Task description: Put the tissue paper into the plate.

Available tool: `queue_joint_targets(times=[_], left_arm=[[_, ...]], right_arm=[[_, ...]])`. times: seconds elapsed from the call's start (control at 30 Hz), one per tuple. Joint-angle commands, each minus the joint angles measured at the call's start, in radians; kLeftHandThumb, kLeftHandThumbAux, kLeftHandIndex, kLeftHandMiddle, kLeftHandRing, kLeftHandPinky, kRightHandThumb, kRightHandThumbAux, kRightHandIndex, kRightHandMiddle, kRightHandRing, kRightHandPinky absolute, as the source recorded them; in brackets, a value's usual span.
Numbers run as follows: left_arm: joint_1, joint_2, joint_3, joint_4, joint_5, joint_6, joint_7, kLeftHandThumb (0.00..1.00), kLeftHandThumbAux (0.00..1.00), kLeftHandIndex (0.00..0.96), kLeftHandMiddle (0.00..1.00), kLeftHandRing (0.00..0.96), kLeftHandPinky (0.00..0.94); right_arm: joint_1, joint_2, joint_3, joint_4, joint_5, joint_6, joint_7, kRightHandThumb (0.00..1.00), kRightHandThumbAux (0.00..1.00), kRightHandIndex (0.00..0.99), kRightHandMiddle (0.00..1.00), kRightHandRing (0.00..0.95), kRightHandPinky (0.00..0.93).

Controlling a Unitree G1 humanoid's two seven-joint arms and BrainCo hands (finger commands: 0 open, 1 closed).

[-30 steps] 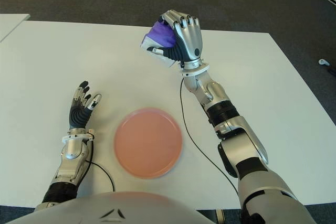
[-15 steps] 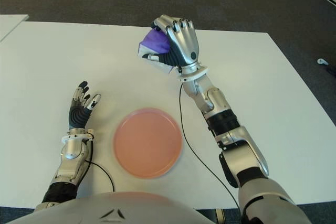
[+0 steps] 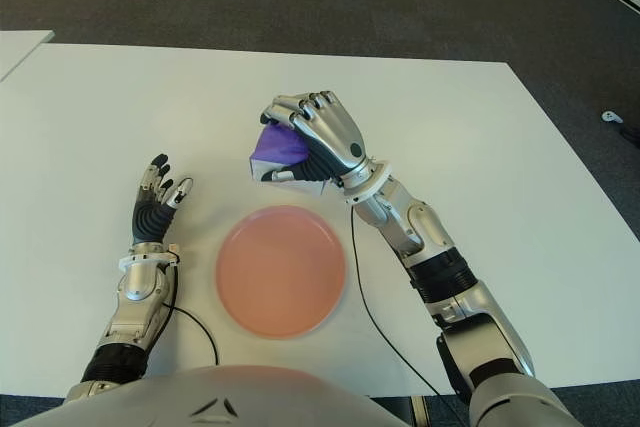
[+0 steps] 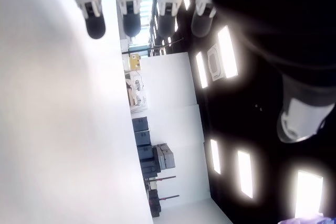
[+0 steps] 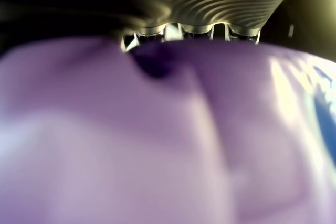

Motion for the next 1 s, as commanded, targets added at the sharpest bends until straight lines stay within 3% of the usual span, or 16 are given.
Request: queue_joint_targets(times=[0.03, 0.3, 0.57, 1.0], left_arm=[[0.034, -0.001, -0.006, 0.042, 0.009, 0.021, 0.0, 0.0, 0.493, 0.0, 0.0, 0.0, 0.0], [0.035, 0.006, -0.01, 0.036, 0.001, 0.037, -0.014, 0.0, 0.49, 0.0, 0.0, 0.0, 0.0], [0.033, 0.009, -0.017, 0.031, 0.001, 0.039, -0.017, 0.0, 0.487, 0.0, 0.0, 0.0, 0.0], [0.028, 0.011, -0.017, 0.04, -0.005, 0.027, -0.013, 0.0, 0.495, 0.0, 0.0, 0.0, 0.0]], right_arm=[[0.064, -0.031, 0.004, -0.008, 0.004, -0.081, 0.039, 0.854, 0.679, 0.396, 0.524, 0.807, 0.821], [0.16, -0.012, 0.032, -0.105, 0.07, -0.122, 0.181, 0.855, 0.678, 0.397, 0.528, 0.809, 0.824], [0.184, -0.028, 0.061, -0.076, 0.224, -0.218, 0.34, 0.855, 0.678, 0.398, 0.534, 0.816, 0.812], [0.221, 0.003, 0.036, -0.064, 0.188, -0.274, 0.387, 0.855, 0.678, 0.398, 0.541, 0.822, 0.826]])
